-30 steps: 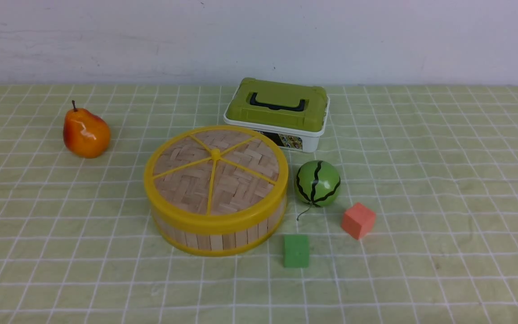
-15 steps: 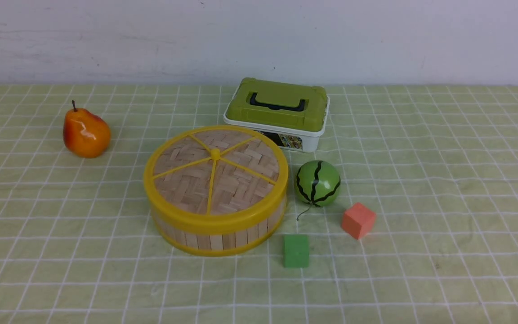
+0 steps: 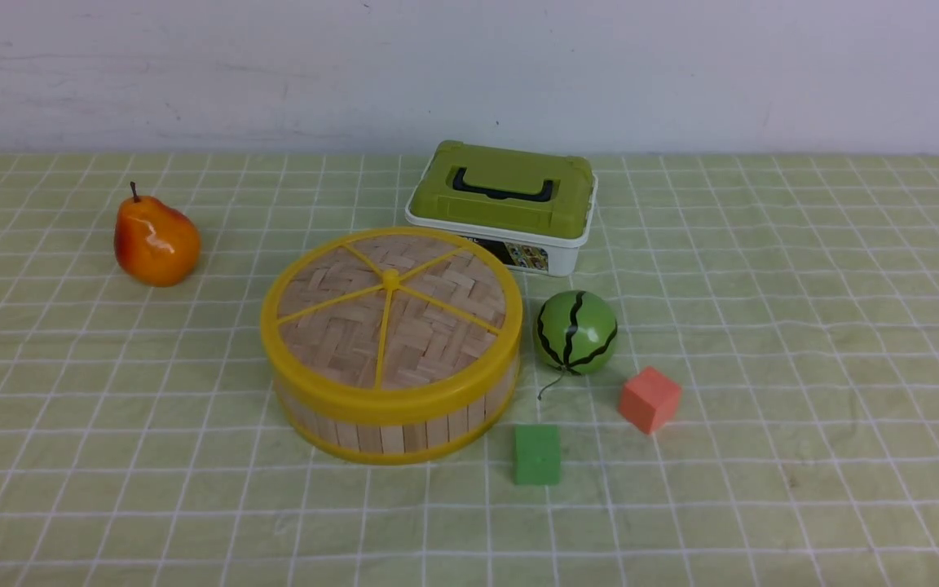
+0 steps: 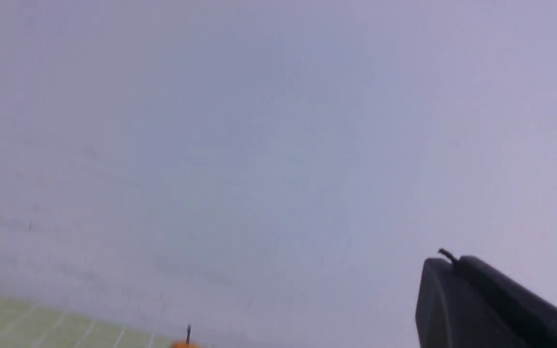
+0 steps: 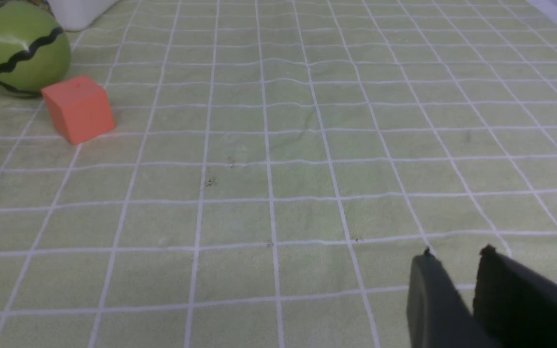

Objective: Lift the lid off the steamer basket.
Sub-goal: Use the left arm to lift the lid of the steamer

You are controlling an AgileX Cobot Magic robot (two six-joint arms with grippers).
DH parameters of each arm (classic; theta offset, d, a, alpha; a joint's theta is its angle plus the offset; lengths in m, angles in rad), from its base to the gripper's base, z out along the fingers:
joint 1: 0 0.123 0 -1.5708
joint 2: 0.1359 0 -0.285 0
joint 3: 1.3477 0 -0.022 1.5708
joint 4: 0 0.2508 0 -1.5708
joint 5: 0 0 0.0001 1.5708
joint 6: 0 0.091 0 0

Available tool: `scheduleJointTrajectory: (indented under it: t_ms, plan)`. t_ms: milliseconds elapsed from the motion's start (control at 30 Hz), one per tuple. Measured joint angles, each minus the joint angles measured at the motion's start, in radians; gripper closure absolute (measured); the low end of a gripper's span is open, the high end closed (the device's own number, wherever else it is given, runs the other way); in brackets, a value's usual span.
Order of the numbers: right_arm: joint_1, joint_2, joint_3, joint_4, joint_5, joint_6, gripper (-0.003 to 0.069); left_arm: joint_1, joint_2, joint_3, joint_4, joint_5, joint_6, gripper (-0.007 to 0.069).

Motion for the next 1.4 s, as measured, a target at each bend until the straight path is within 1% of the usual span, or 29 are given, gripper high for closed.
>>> scheduleJointTrajectory:
  t_ms: [133,267,300,367,433,467,500,533,600,633,667,700,733,900,1000,1033,1100,1133,1167,1267,1400]
  plan:
    - [0.000,0.000,0.000,0.000,0.000,0.000,0.0529,0.000,0.000,0.000,0.004,-0.129,-0.010,0.0637]
    - [0.000,0.000,0.000,0.000,0.000,0.000,0.0526,0.000,0.000,0.000,0.023,-0.188,-0.123,0.0637]
    - [0.000,0.000,0.000,0.000,0.000,0.000,0.0524,0.000,0.000,-0.002,0.025,-0.196,-0.169,0.0637]
    - [0.000,0.000,0.000,0.000,0.000,0.000,0.0522,0.000,0.000,-0.039,0.025,-0.160,-0.202,0.0637]
    - [0.000,0.000,0.000,0.000,0.000,0.000,0.0519,0.000,0.000,-0.131,0.025,-0.053,-0.195,0.0637]
    - [0.000,0.000,0.000,0.000,0.000,0.000,0.0519,0.000,0.000,-0.154,0.025,-0.041,-0.192,0.0637]
    - [0.000,0.000,0.000,0.000,0.000,0.000,0.0519,0.000,0.005,-0.203,0.025,0.020,-0.175,0.0637]
    - [0.000,0.000,0.000,0.000,0.000,0.000,0.0517,0.000,0.039,-0.307,0.028,0.100,-0.134,0.0637]
    - [0.000,0.000,0.000,0.000,0.000,0.000,0.0513,0.000,0.120,-0.439,0.028,0.196,-0.095,0.0637]
    - [0.000,0.000,0.000,0.000,0.000,0.000,0.0512,0.000,0.162,-0.489,0.028,0.220,-0.086,0.0637]
    - [0.000,0.000,0.000,0.000,0.000,0.000,0.0512,0.000,0.162,-0.489,0.028,0.220,-0.086,0.0637]
    - [0.000,0.000,0.000,0.000,0.000,0.000,0.0510,0.000,0.234,-0.555,0.029,0.233,-0.078,0.0637]
    - [0.000,0.000,0.000,0.000,0.000,0.000,0.0510,0.000,0.253,-0.569,0.029,0.233,-0.078,0.0637]
    - [0.000,0.000,0.000,0.000,0.000,0.000,0.0505,0.000,0.515,-0.685,0.031,0.233,-0.074,0.0636]
    - [0.000,0.000,0.000,0.000,0.000,0.000,0.0502,0.000,0.647,-0.751,0.033,0.335,-0.074,0.0636]
    - [0.000,0.000,0.000,0.000,0.000,0.000,0.0499,0.000,0.734,-0.804,0.034,0.475,-0.074,0.0636]
    - [0.000,0.000,0.000,0.000,0.000,0.000,0.0496,0.000,0.841,-0.881,0.027,0.651,-0.073,0.0636]
    - [0.000,0.000,0.000,0.000,0.000,0.000,0.0496,0.000,0.862,-0.897,0.023,0.685,-0.074,0.0636]
    - [0.000,0.000,0.000,0.000,0.000,0.000,0.0494,0.000,0.941,-0.951,0.009,0.803,-0.073,0.0636]
    - [0.000,0.000,0.000,0.000,0.000,0.000,0.0488,0.000,1.054,-1.056,-0.025,0.986,-0.047,0.0636]
    - [0.000,0.000,0.000,0.000,0.000,0.000,0.0484,0.000,1.196,-1.190,-0.125,1.165,0.029,0.0634]
